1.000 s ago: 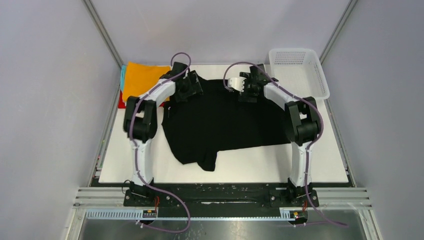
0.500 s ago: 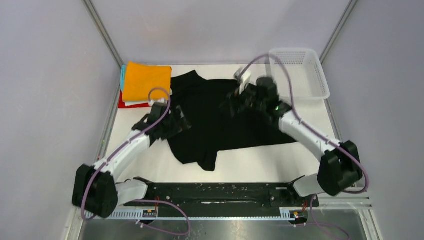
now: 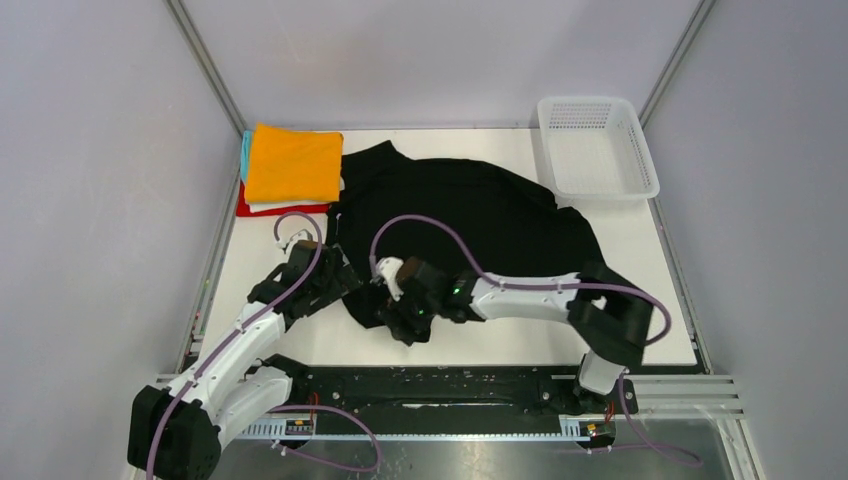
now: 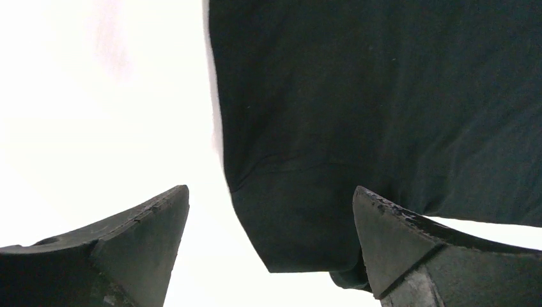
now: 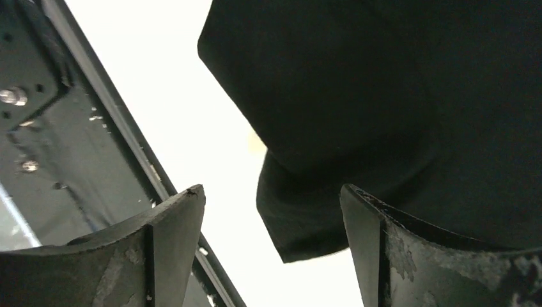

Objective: Fold and stack the t-shirts
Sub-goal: Flatten out the tshirt

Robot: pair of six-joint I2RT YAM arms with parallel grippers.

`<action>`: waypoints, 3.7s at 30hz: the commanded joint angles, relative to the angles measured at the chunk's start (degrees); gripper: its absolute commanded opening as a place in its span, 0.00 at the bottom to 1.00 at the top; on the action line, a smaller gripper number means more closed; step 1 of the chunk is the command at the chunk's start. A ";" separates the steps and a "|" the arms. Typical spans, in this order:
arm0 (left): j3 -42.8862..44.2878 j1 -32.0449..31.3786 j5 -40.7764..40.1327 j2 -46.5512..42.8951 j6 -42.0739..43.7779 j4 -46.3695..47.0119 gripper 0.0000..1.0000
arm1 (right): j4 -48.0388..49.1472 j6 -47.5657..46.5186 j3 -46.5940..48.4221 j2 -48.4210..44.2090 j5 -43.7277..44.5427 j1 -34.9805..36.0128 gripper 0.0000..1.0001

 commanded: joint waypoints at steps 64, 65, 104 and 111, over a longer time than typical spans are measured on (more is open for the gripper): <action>29.84 4.81 -2.69 39.24 2.53 4.04 0.99 | -17.78 9.14 6.83 3.37 4.75 -37.05 1.00; 27.35 4.68 -2.82 35.80 2.06 3.48 0.99 | -17.09 9.08 5.76 1.10 2.86 -37.09 0.99; -2.99 -20.59 0.68 13.36 -6.40 5.48 0.00 | 1.01 -15.79 -7.08 1.86 6.67 4.67 0.71; -1.95 -20.59 2.24 3.92 -6.56 -2.51 0.00 | -3.52 -13.47 -8.44 -5.95 1.15 6.02 0.18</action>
